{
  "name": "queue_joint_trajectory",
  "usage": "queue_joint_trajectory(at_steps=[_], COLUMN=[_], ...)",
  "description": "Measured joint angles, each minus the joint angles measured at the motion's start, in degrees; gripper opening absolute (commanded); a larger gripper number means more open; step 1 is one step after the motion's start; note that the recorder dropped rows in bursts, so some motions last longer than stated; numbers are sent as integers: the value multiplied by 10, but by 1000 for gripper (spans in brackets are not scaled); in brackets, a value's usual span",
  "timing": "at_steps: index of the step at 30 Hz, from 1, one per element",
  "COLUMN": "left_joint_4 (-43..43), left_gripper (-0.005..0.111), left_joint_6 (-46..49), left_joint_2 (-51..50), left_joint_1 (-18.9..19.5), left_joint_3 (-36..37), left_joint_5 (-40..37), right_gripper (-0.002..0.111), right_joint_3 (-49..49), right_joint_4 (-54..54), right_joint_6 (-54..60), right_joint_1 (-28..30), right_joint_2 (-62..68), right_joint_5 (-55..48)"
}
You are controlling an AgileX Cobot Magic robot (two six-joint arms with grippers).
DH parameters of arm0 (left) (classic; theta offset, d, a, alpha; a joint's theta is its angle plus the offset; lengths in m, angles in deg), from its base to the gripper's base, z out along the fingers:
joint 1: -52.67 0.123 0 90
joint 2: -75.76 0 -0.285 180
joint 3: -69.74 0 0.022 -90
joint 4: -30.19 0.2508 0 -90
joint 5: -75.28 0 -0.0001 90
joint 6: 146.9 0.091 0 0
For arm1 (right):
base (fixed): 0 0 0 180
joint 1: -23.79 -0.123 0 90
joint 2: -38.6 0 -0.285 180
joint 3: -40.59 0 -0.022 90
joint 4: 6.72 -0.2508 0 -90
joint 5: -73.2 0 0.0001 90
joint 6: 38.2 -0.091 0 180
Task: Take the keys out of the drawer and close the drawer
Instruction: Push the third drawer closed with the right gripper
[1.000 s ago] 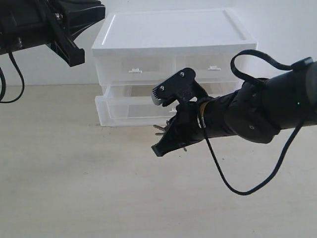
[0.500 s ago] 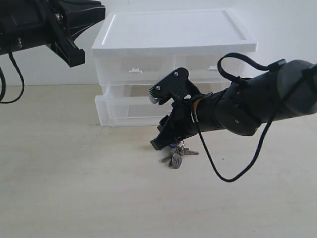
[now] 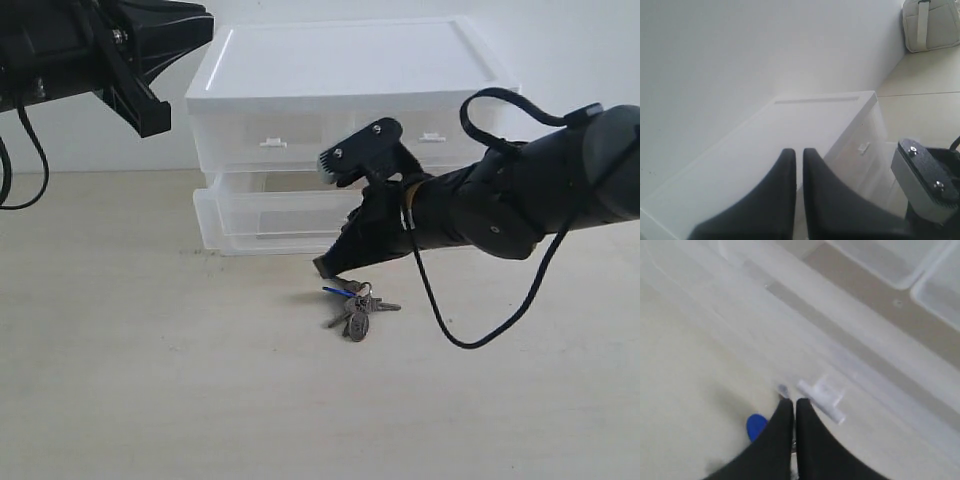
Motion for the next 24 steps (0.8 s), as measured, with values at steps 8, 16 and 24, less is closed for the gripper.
queue_joint_trajectory(at_steps=[8, 16, 24], left_joint_4=[0, 0, 0], left_gripper=[4, 4, 4], left_joint_6=[0, 0, 0], left_joint_2=[0, 0, 0], left_joint_1=[0, 0, 0], left_joint_3=[0, 0, 0], left_joint_5=[0, 0, 0], right_gripper=[0, 0, 0], right_joint_3=[21, 77, 82], right_joint_4=[-14, -13, -13], right_joint_6=[-16, -16, -16], right_joint_1=[62, 60, 60], right_joint_2=[24, 62, 52], right_joint_5=[60, 68, 17])
